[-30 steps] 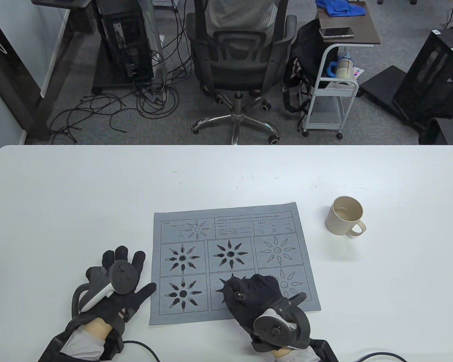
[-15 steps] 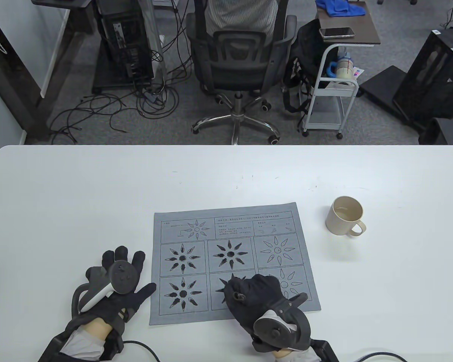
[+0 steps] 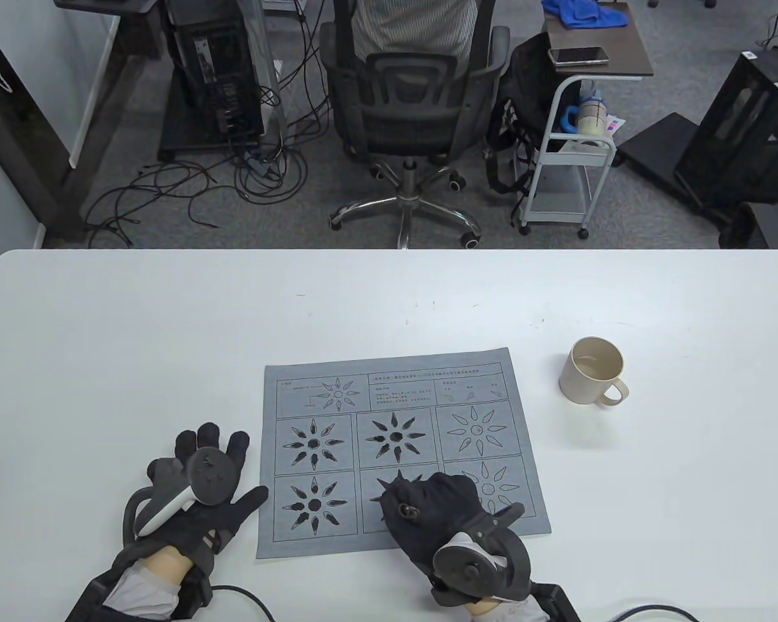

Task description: Trace patterns on water writing practice cloth with Chinese brush

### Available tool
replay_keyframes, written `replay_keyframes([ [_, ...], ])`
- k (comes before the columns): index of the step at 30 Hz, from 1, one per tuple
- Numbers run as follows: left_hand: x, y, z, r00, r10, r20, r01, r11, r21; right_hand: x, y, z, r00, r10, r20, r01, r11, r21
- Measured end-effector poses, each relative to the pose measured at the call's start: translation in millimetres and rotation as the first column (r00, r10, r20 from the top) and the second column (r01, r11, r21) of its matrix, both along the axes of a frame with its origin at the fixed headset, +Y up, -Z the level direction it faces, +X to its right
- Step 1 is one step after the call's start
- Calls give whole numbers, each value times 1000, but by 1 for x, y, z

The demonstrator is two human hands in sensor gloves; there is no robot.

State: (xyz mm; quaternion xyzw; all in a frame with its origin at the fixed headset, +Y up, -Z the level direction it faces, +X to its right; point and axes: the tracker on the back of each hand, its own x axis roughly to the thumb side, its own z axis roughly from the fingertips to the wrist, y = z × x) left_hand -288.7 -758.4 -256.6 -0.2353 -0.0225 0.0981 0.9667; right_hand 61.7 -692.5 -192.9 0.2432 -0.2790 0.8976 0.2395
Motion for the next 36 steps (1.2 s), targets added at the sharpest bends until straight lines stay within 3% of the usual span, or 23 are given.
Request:
replay_keyframes([
  [36,0,0,0,1000,1,0,-1,1000,-1,5,0,-3,998,13,56,-14,1000,4],
])
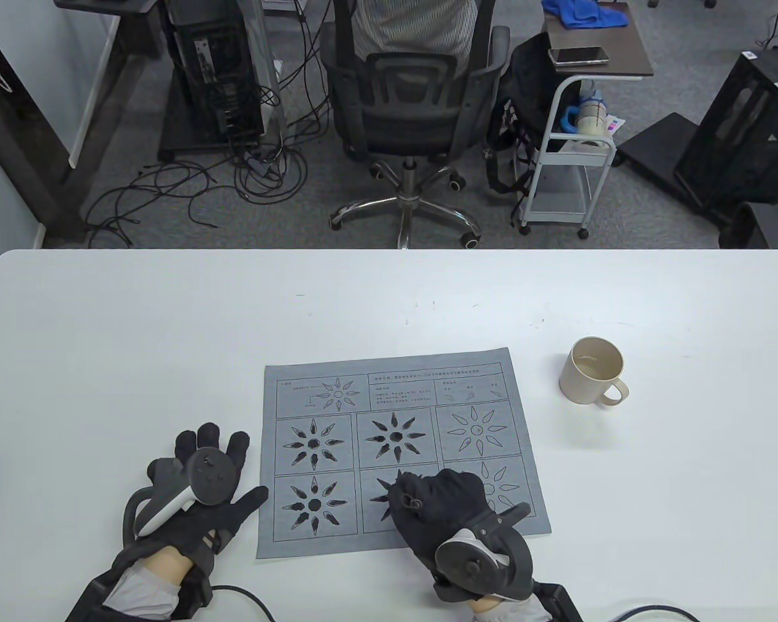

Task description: Trace patterns on water writing practice cloth with Chinese brush

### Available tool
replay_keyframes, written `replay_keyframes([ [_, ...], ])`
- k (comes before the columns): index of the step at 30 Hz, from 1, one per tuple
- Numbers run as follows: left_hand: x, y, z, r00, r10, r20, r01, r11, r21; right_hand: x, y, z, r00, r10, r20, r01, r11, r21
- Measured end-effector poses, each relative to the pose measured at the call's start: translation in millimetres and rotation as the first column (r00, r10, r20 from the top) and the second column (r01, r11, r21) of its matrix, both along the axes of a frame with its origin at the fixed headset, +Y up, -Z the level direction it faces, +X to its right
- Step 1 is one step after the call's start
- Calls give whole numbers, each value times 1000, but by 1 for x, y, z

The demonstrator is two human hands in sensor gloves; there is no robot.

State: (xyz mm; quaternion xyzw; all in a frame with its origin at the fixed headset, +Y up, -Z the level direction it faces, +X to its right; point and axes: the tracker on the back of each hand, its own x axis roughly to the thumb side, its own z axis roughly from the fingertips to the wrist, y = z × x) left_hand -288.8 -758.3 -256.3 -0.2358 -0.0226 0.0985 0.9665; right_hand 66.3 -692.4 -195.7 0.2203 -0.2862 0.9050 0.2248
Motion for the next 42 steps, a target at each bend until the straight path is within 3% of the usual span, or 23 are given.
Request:
replay_keyframes([
  [30,0,1,0,1000,8,-1,-8,1000,3,3,3,2,999,-39,5,39,999,34],
  [42,1,-3,1,1000,7,4,-7,1000,-30,24,9,4,991,-131,16,130,991,27],
])
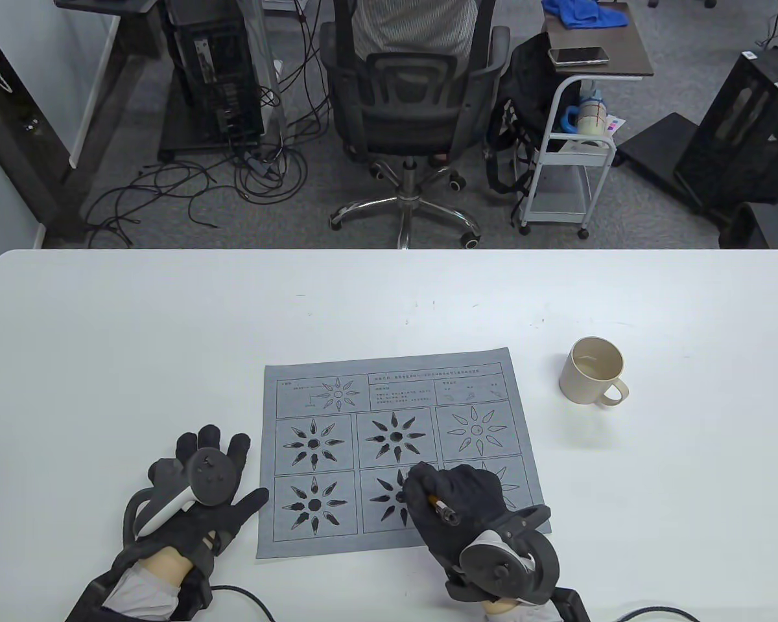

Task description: Trace patterns on water writing practice cloth with Chinese brush

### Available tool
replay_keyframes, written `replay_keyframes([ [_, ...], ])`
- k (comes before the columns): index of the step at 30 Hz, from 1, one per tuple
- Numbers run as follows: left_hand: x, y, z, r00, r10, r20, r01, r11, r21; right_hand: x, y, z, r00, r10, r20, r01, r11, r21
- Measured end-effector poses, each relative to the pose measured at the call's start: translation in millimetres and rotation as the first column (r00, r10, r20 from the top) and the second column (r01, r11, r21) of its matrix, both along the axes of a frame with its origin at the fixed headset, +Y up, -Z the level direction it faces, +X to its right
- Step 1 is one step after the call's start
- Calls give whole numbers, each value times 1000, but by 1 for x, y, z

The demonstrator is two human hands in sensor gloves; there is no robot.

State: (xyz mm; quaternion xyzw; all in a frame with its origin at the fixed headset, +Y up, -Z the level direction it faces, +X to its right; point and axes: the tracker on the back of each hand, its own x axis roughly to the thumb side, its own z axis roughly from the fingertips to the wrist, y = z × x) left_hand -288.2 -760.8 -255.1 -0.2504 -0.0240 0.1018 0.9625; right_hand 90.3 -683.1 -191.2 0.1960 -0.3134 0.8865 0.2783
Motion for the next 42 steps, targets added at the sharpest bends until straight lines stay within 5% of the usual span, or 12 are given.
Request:
replay_keyframes([
  [27,-10,14,8,997,73,-22,-71,996,51,23,-3,-12,990,-109,87,115,991,-69],
  [42,-8,14,8,998,56,-14,-56,997,46,63,43,-40,943,-284,172,297,954,-50],
])
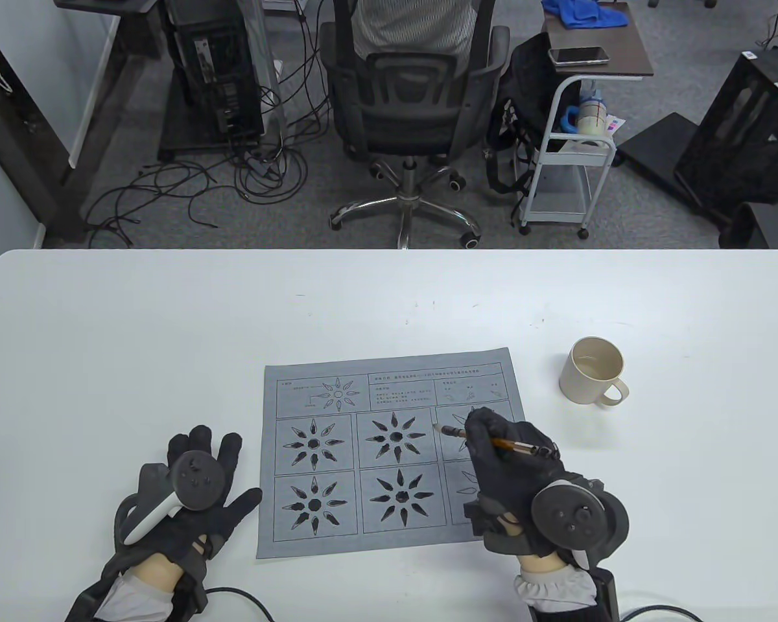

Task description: Trace patterns on water writing practice cloth with Chinese brush

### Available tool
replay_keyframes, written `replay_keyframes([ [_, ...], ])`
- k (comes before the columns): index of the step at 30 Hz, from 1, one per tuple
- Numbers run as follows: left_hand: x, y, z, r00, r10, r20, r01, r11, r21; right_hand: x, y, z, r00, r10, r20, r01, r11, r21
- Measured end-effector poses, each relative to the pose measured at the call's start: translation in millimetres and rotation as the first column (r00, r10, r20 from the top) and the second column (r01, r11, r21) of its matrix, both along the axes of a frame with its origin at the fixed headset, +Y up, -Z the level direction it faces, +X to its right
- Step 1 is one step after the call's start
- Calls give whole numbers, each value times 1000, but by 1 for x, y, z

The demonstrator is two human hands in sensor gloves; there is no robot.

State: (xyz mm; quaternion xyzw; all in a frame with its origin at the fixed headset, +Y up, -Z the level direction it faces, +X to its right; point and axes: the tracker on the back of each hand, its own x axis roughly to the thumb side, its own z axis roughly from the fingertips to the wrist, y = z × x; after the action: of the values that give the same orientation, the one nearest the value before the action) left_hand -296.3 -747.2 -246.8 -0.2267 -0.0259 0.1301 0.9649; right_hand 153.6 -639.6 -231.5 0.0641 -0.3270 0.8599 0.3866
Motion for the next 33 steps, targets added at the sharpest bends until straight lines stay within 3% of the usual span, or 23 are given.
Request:
replay_keyframes([
  [8,0,0,0,1000,2,1,-2,1000,5,46,48,-33,991,-91,99,96,994,-53],
  [13,0,0,1,1000,0,-2,0,1000,-2,87,58,-56,951,-193,241,223,969,-104],
  [17,1,0,1,1000,-2,-4,2,1000,-11,123,48,-70,902,-233,363,301,943,-140],
  [22,1,0,1,1000,-1,-11,1,1000,-15,150,24,-74,839,-177,515,296,942,-159],
  [33,2,2,2,1000,2,-15,-3,1000,-15,159,-35,-87,769,-176,614,410,873,-264],
])
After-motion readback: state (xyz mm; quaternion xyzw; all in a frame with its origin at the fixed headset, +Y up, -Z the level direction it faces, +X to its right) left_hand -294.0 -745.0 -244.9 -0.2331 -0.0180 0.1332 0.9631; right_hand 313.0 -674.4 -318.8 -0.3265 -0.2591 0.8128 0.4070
